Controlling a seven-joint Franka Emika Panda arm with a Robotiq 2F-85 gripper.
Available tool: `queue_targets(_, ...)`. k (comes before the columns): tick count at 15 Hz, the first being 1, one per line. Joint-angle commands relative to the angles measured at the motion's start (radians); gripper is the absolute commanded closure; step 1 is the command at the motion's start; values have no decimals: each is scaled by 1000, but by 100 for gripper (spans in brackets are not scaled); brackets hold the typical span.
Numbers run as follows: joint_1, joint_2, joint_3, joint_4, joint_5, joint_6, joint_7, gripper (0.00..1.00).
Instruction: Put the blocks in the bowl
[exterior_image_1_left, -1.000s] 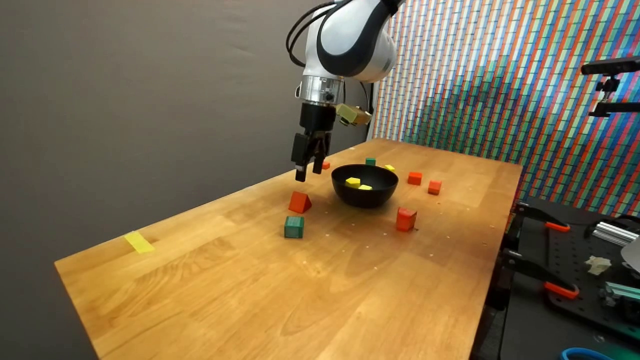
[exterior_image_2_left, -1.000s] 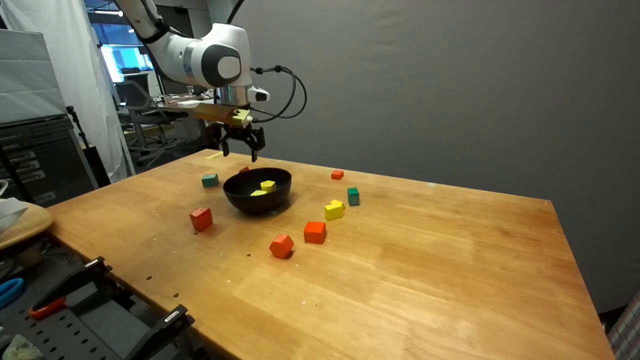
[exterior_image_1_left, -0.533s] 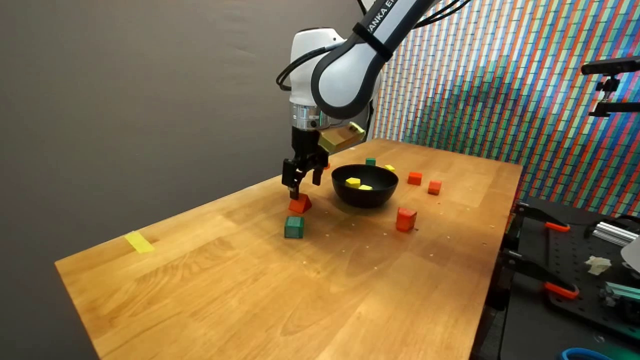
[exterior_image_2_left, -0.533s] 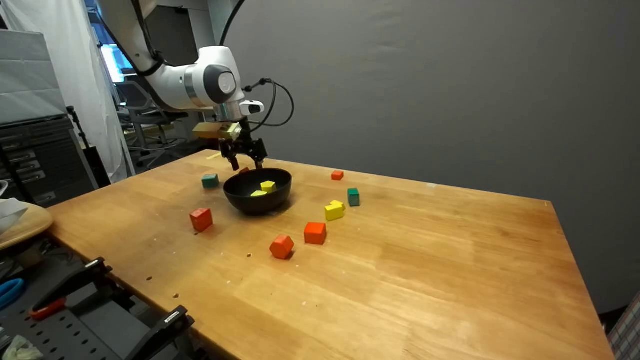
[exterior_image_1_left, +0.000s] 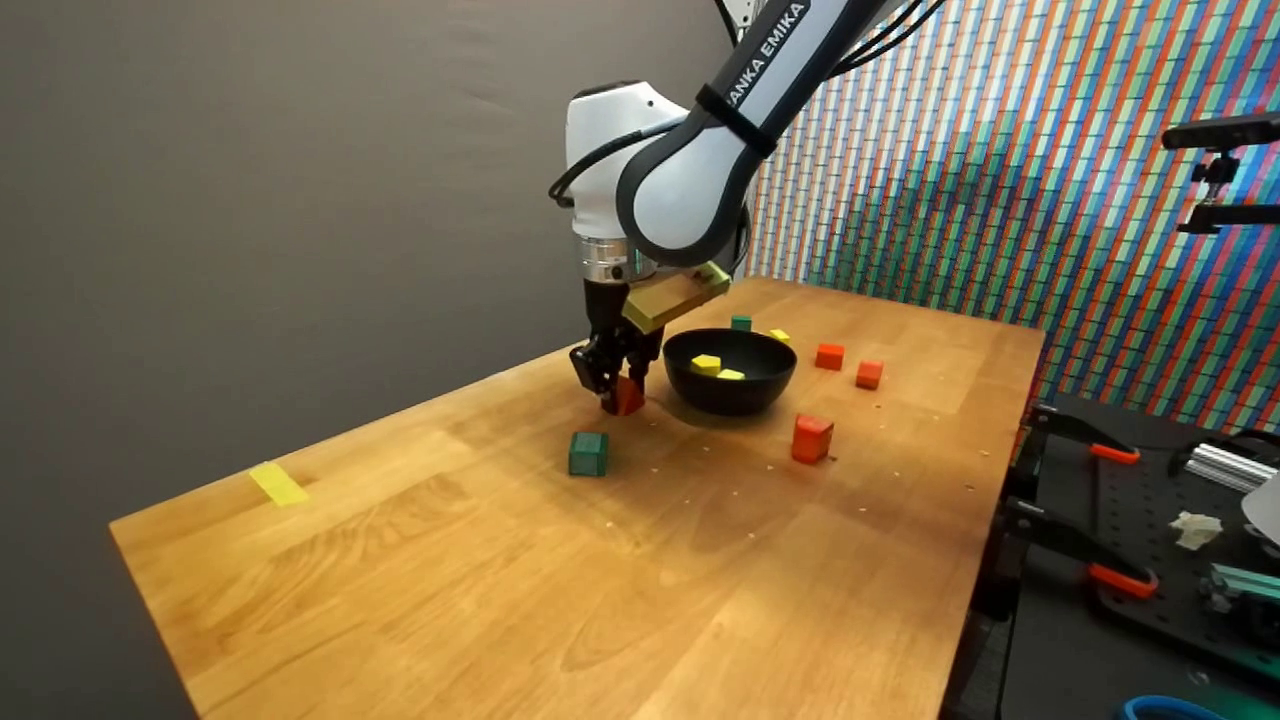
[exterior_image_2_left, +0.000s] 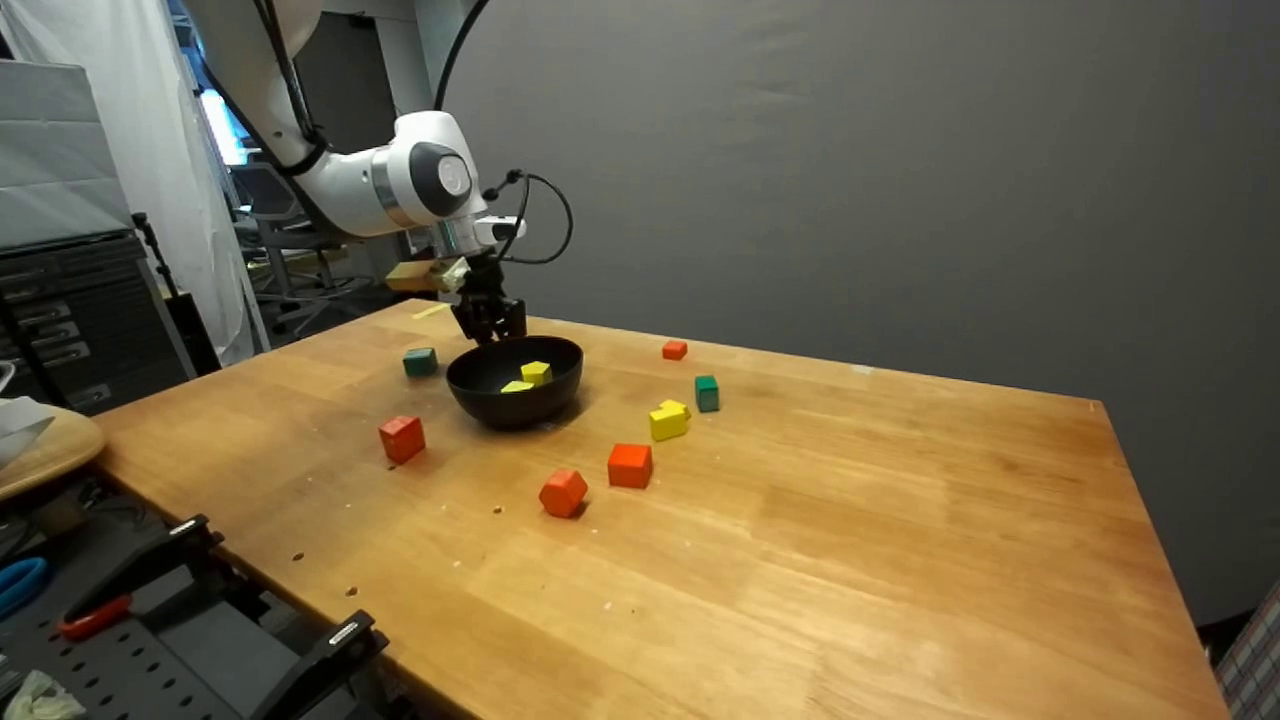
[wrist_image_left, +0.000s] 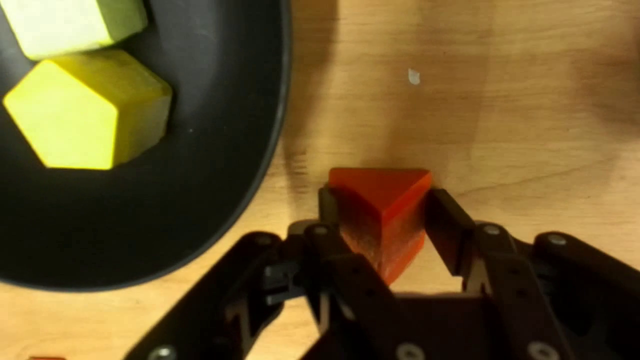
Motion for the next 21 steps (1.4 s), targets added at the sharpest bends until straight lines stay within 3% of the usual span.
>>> queue_targets(1,-20,3,19,51,30,-71,29,79)
queue_targets(6,-20,-139,4,-28,9,-92,39,79)
queue_targets(11,-36,-393,-25,-233,-29,-73,113,79)
queue_targets(14,-110,-520,3,-384,28,-101,134,79)
queue_targets(18,-184,-568,22,-501,56,-78,172,79)
queue_targets(19,-199,-575,32,-521,75,-68,166,29)
queue_targets(20,-205,-582,36,-537,73,-49,184,28)
queue_targets(21,-214,-590,43,-552,85,-27,184,21)
